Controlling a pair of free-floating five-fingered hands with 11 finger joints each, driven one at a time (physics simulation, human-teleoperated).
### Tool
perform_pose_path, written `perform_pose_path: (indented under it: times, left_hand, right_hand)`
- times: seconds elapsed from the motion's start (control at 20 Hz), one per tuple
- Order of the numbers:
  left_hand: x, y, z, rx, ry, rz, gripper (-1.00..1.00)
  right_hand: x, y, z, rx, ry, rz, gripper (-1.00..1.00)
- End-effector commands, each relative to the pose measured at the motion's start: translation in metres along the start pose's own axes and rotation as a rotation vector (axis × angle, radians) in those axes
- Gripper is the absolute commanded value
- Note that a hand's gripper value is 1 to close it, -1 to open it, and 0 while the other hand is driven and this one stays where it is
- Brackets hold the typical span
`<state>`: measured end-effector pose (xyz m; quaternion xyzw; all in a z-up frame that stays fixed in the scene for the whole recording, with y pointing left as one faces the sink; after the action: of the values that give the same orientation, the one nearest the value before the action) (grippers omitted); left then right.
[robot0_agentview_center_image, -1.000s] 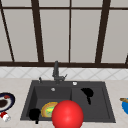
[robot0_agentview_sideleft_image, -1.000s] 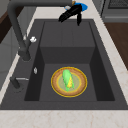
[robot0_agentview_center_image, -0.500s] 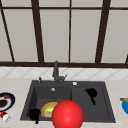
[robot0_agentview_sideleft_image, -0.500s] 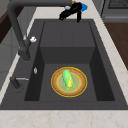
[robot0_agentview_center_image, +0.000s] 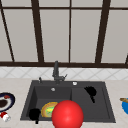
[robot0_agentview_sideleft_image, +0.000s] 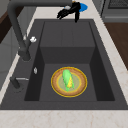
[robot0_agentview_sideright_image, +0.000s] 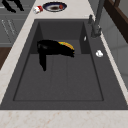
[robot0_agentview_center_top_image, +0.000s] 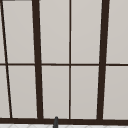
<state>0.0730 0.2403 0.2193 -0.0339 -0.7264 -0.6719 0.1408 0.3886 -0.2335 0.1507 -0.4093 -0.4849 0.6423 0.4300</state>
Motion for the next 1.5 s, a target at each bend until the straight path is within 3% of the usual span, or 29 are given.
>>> perform_pose_path:
  times: [0.0,0.15,0.35,0.6,0.75,1.05,1.3,1.45]
  left_hand:
    - [0.000,0.000,0.000,0.000,0.000,0.000,0.00]
    - [0.000,0.000,0.000,0.000,0.000,0.000,0.00]
    - [0.000,0.000,0.000,0.000,0.000,0.000,0.00]
    - [0.000,0.000,0.000,0.000,0.000,0.000,0.00]
    - [0.000,0.000,0.000,0.000,0.000,0.000,0.00]
    - [0.000,0.000,0.000,0.000,0.000,0.000,0.00]
    - [0.000,0.000,0.000,0.000,0.000,0.000,0.00]
    - [0.000,0.000,0.000,0.000,0.000,0.000,0.00]
  right_hand:
    - [0.001,-0.002,-0.010,-0.065,-0.042,0.037,-1.00]
    - [0.006,-0.011,-0.013,-0.090,-0.072,0.040,-1.00]
    - [0.016,-0.013,-0.033,-0.125,-0.058,0.047,-1.00]
    - [0.025,-0.026,-0.052,-0.150,-0.068,0.025,-1.00]
    - [0.025,-0.040,-0.069,-0.183,-0.057,-0.022,-1.00]
    - [0.033,-0.064,-0.105,-0.214,-0.050,-0.019,-1.00]
    - [0.043,-0.085,-0.141,-0.193,-0.052,-0.021,-1.00]
    - [0.060,-0.094,-0.151,-0.120,-0.069,-0.030,-1.00]
